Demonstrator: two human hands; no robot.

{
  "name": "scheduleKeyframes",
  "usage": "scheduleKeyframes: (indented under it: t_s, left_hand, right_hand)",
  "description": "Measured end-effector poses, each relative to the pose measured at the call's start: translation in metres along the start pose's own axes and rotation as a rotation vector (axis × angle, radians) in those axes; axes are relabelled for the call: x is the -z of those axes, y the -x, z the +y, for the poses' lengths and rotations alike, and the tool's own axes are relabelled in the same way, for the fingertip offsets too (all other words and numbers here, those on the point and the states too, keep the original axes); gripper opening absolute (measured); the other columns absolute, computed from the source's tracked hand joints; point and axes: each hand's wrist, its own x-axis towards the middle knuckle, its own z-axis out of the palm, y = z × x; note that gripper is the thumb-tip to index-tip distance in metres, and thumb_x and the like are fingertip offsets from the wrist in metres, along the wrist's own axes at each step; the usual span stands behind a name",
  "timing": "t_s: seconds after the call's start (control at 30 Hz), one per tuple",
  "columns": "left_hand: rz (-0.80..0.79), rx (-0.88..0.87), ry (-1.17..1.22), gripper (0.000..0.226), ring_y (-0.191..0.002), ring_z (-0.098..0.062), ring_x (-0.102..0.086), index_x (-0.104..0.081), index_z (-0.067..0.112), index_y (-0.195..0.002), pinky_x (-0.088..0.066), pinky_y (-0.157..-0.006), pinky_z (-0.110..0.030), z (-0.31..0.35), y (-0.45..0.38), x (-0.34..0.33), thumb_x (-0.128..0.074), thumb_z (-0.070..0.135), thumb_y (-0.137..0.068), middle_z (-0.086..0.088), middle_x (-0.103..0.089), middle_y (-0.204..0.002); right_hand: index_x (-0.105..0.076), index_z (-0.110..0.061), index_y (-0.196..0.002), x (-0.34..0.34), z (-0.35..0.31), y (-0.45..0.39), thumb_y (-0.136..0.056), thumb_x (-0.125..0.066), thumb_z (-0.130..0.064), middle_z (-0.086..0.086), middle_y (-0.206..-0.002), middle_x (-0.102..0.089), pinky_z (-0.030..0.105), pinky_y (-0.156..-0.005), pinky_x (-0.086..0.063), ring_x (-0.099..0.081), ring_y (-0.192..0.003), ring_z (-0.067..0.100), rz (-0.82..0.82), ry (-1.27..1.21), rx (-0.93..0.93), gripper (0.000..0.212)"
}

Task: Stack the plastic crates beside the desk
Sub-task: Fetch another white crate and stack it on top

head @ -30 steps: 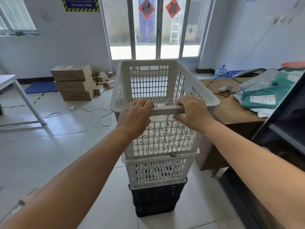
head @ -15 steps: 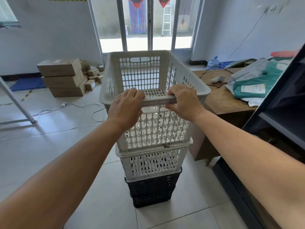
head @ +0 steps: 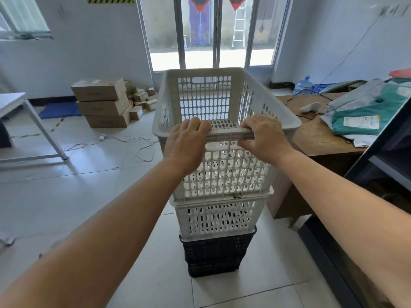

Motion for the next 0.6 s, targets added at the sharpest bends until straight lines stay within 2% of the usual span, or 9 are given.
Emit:
scheduleKeyframes:
  t_s: [0.07,0.13,0.2,0.27,0.33,0.4,0.5,0.6]
  left_hand:
    - [-0.019,0.004,-0.003,0.055,-0.118,-0.023,-0.042,-0.043,0.021,-0.129,-0.028,-0.106,-0.034,-0.004,0.006,-0.001,-0.066,0.034,-0.081,-0.003,-0.047,-0.123]
    - [-0.015,0.074,0.03,0.066,-0.135,-0.024,-0.025,-0.04,0.023,-0.135,-0.012,-0.116,-0.038,-0.01,0.013,-0.001,-0.063,0.05,-0.079,-0.003,-0.039,-0.138]
    - [0.054,0.244,0.133,0.069,-0.145,-0.025,-0.005,-0.035,0.024,-0.14,-0.002,-0.118,-0.041,-0.016,0.017,-0.001,-0.054,0.056,-0.083,-0.005,-0.023,-0.151]
    - [0.116,0.453,0.307,0.071,-0.146,-0.025,0.003,-0.022,0.021,-0.146,-0.003,-0.118,-0.042,-0.018,0.017,-0.001,-0.048,0.053,-0.088,-0.007,-0.008,-0.156]
    - [0.145,0.617,0.554,0.076,-0.147,-0.026,-0.002,-0.008,0.015,-0.15,-0.01,-0.118,-0.042,-0.016,0.016,0.002,-0.046,0.046,-0.092,-0.01,-0.003,-0.157]
    - [0.169,0.694,0.738,0.081,-0.146,-0.025,-0.009,0.002,0.012,-0.15,-0.019,-0.115,-0.039,-0.012,0.013,0.006,-0.049,0.04,-0.093,-0.01,-0.002,-0.158]
    - [0.213,0.763,0.816,0.092,-0.145,-0.025,-0.015,0.005,0.011,-0.15,-0.023,-0.112,-0.036,-0.007,0.011,0.01,-0.059,0.036,-0.089,-0.012,-0.005,-0.158]
    - [0.219,0.827,0.862,0.098,-0.137,-0.032,-0.031,-0.002,0.012,-0.15,-0.033,-0.107,-0.04,-0.01,0.01,0.009,-0.067,0.039,-0.083,-0.017,-0.024,-0.152]
  right_hand:
    - [-0.06,-0.018,-0.105,0.001,0.001,0.002,-0.08,-0.067,-0.042,-0.002,-0.101,-0.061,0.026,-0.086,-0.024,-0.053,-0.099,0.019,-0.019,-0.004,0.017,0.035]
    - [-0.059,-0.021,-0.113,0.001,0.003,0.006,-0.081,-0.061,-0.053,-0.004,-0.109,-0.06,0.029,-0.091,-0.024,-0.051,-0.106,0.017,-0.014,-0.028,-0.016,0.046]
    - [-0.054,-0.024,-0.125,0.0,0.004,0.009,-0.081,-0.048,-0.065,-0.004,-0.128,-0.054,0.034,-0.102,-0.023,-0.043,-0.122,0.018,0.029,-0.04,-0.118,0.06]
    - [-0.041,-0.025,-0.139,-0.001,0.005,0.011,-0.083,-0.04,-0.068,0.001,-0.149,-0.035,0.041,-0.113,-0.015,-0.025,-0.14,0.021,0.057,-0.023,-0.247,0.071]
    - [-0.027,-0.025,-0.145,-0.001,0.004,0.012,-0.083,-0.041,-0.069,0.004,-0.157,-0.017,0.047,-0.117,-0.006,-0.007,-0.147,0.025,0.08,-0.046,-0.347,0.077]
    - [-0.02,-0.021,-0.148,0.0,0.004,0.011,-0.083,-0.041,-0.068,0.008,-0.159,-0.008,0.051,-0.118,-0.003,0.001,-0.147,0.027,0.152,-0.113,-0.443,0.083]
    - [-0.006,-0.015,-0.151,0.007,0.004,0.008,-0.085,-0.049,-0.061,0.011,-0.161,0.004,0.05,-0.117,0.001,0.01,-0.147,0.027,0.187,-0.245,-0.623,0.091]
    - [0.0,-0.011,-0.151,0.012,0.005,0.007,-0.081,-0.062,-0.055,0.011,-0.16,0.005,0.046,-0.119,-0.003,0.006,-0.147,0.027,0.225,-0.362,-0.682,0.103]
